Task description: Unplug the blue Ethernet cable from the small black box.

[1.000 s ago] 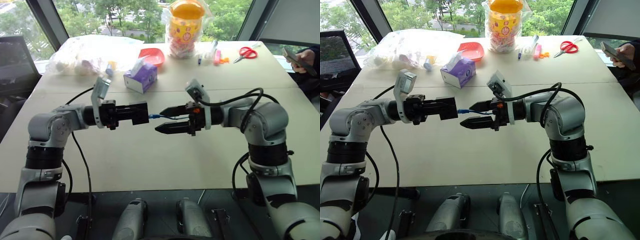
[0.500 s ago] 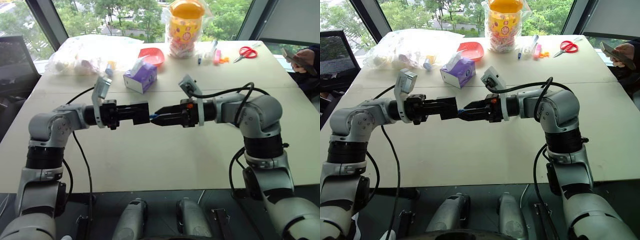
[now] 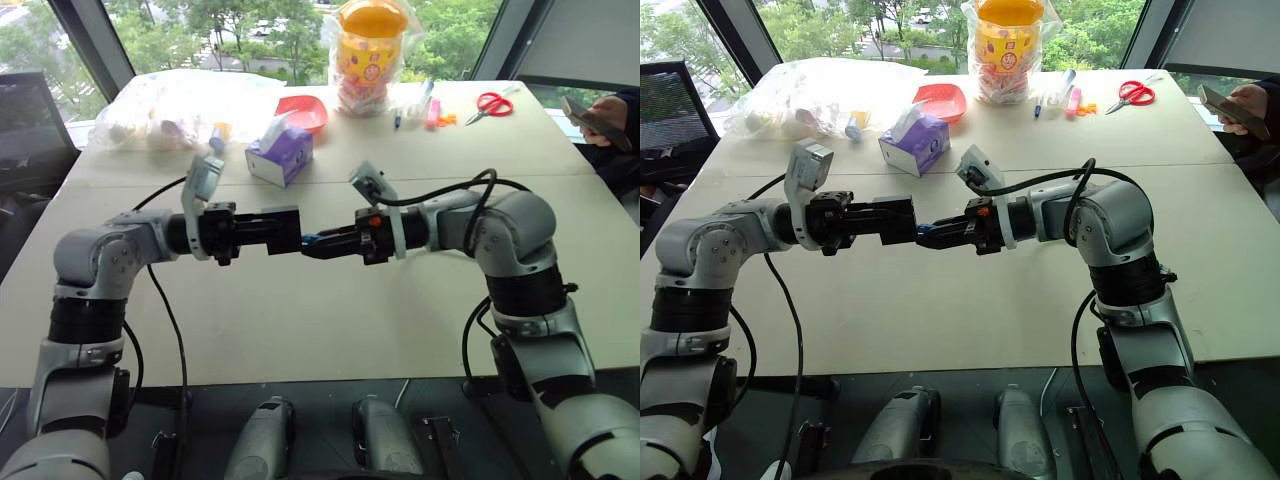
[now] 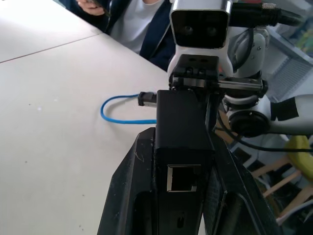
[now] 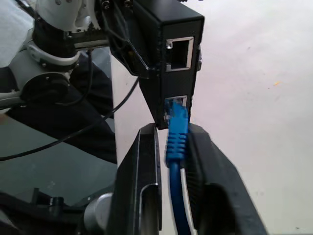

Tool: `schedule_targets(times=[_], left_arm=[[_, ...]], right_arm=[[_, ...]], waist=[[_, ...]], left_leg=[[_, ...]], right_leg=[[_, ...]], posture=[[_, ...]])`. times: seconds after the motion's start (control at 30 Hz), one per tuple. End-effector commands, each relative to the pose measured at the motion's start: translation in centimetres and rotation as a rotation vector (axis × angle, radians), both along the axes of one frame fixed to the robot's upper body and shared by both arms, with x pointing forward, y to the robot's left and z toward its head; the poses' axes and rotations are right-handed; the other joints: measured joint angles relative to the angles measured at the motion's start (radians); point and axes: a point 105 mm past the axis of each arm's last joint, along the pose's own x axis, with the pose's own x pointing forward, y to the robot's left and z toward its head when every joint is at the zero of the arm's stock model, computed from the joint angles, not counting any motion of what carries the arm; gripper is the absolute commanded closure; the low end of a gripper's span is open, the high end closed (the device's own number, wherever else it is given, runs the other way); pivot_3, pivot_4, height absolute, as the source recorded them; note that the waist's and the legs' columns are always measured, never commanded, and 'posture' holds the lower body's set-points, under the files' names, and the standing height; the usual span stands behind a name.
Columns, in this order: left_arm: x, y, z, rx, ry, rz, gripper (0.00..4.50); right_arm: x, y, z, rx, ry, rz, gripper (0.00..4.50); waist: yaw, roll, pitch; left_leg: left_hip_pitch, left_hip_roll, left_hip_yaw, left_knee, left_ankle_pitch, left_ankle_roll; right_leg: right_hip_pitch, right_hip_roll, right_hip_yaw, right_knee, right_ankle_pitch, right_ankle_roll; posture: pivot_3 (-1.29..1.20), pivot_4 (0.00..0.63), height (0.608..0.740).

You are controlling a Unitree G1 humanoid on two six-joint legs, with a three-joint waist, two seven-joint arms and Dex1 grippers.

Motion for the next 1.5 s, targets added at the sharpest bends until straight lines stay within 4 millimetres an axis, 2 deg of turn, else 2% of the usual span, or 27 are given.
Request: schedule_targets(times=[0.03,0.23,0.33,0.43,0.57,0.93,1.03,1.13,1.5], left_arm=[[-0.6,0.1,0.2,0.015,-0.021,-0.024,3.97],[-0.8,0.3,-0.2,0.036,-0.026,-0.033,3.97],[-0.9,0.2,-0.3,0.039,-0.027,-0.039,3.97],[-1.0,0.2,-0.4,0.042,-0.030,-0.044,3.97],[-1.0,0.1,-0.4,0.042,-0.031,-0.046,3.97],[-1.0,0.1,-0.4,0.036,-0.032,-0.044,3.97],[-1.0,0.1,-0.3,0.035,-0.033,-0.043,3.97],[-1.0,0.1,-0.2,0.033,-0.033,-0.042,3.97],[-0.9,0.1,0.2,0.022,-0.035,-0.039,3.97]], right_arm=[[0.1,0.1,1.4,-0.002,-0.069,0.004,4.37],[-0.5,-0.2,1.3,-0.014,-0.051,0.030,4.37],[-1.0,0.0,1.9,0.034,-0.078,0.065,4.37],[-0.8,-0.1,1.8,0.034,-0.079,0.051,3.12],[-0.5,-0.2,1.5,0.005,-0.059,0.030,1.14],[-0.8,-0.1,1.4,0.005,-0.015,0.039,1.14],[-0.8,-0.1,1.4,0.003,-0.014,0.039,2.00],[-0.8,-0.1,1.3,-0.006,-0.020,0.039,3.43],[-1.0,0.2,0.7,-0.036,-0.036,0.056,3.43]], waist=[[0.000,0.000,0.000],[0.001,0.000,0.000],[0.001,0.000,0.000],[0.000,0.000,0.000],[0.000,0.000,0.000],[0.001,0.000,0.000],[0.001,0.000,0.000],[0.001,0.000,0.000],[0.001,0.000,0.000]], left_leg=[[0.000,0.000,0.000,0.000,0.000,0.000],[0.000,0.000,0.000,0.000,0.000,0.000],[0.000,0.000,0.000,0.000,0.000,0.000],[0.000,0.000,0.000,0.000,0.000,0.000],[0.000,0.000,0.000,0.000,0.000,0.000],[0.000,0.000,0.000,0.000,0.000,0.000],[0.000,0.000,0.000,0.000,0.000,0.000],[0.000,0.000,0.000,0.000,0.000,0.000],[0.000,0.000,0.000,0.000,0.000,0.000]], right_leg=[[0.000,0.000,0.000,0.000,0.000,0.000],[0.000,0.000,0.000,0.000,0.000,0.000],[0.000,0.000,0.000,0.000,0.000,0.000],[0.000,0.000,0.000,0.000,0.000,0.000],[0.000,0.000,0.000,-0.001,0.000,0.000],[0.000,0.000,0.000,-0.001,0.000,0.000],[0.000,0.000,0.000,-0.001,0.000,0.000],[0.000,0.000,0.000,-0.001,0.000,0.000],[0.000,0.000,0.000,-0.001,0.000,0.000]], posture=[[0.00,0.150,0.740],[0.00,0.150,0.740],[0.00,0.150,0.740],[0.00,0.150,0.740],[0.00,0.150,0.740],[0.00,0.150,0.740],[0.00,0.150,0.740],[0.00,0.150,0.740],[0.00,0.150,0.740]])
